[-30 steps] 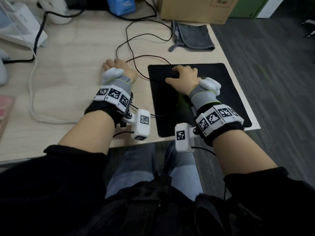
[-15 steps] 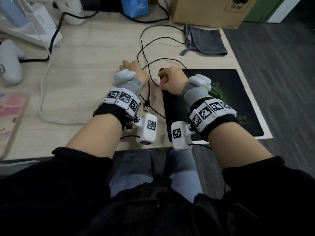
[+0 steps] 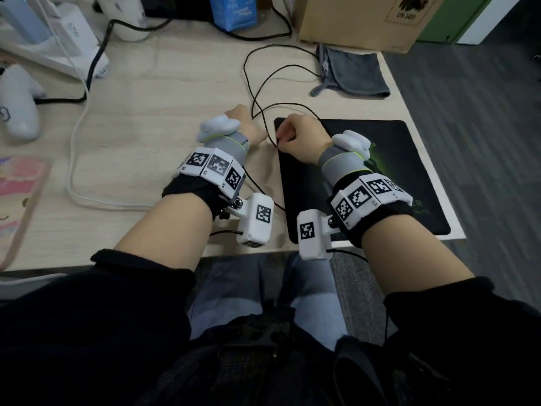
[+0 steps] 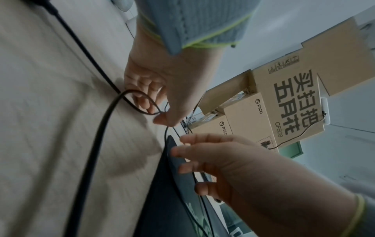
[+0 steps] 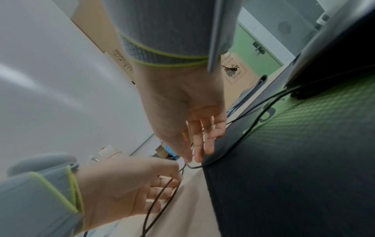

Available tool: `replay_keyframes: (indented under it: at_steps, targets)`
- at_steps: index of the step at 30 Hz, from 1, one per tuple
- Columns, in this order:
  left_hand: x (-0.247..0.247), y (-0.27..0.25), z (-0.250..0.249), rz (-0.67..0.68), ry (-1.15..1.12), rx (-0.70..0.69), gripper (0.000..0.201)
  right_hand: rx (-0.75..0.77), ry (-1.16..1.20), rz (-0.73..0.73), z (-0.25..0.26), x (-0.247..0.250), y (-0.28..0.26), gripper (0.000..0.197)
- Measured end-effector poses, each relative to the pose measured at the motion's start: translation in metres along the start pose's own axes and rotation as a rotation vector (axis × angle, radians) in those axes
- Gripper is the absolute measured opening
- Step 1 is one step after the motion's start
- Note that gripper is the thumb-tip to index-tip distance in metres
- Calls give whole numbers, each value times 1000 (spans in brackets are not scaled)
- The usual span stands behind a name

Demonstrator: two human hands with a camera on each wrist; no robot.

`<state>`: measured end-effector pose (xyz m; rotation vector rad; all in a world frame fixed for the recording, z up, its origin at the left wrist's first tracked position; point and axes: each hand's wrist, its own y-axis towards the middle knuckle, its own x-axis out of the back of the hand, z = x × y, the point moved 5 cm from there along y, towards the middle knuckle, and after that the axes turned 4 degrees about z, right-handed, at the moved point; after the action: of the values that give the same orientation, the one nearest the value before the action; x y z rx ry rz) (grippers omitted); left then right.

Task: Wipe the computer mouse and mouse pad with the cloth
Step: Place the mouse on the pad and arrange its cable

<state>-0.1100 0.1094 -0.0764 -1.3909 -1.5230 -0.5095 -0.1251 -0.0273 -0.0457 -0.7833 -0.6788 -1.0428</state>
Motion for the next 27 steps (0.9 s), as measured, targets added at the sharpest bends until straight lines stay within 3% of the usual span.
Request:
replay_keyframes:
  at_steps: [3,6,10,11,14,16,20,22,24,27]
  targets:
    - [-4,-4,-6,62,59,-27,11,-6,-82,101,-3,-8,-3,29]
    - [-9,-6,-5,102,34,-57,26,-33,-89,23,-7,-3,-6,24]
    - [-3,-16,-12,68,52,-97,28,6,-8,-62,-5,7,-10,22]
    - [-1,-18,-10,28,33,-85,30,22,-4,-43,-3,6,-12,28]
    - [2,-19,-5,-1,-150,-56,9,49,1,24,-1,-3,-14,55]
    - [6,-24,-1,-32,-274,-72,40,79,22,-25,2,-4,-16,72]
    - [29,-39,-7,-100,-383,-282,48,117,-107,-176,12,9,-20,107]
    - [41,-50,-13,-90,-425,-404,47,109,-230,-221,20,16,-22,115]
    - [49,-60,-17,-91,-471,-518,38,117,-285,-250,26,21,-25,107]
    - [60,-69,-21,-161,-520,-625,35,160,-183,-394,27,37,-29,54]
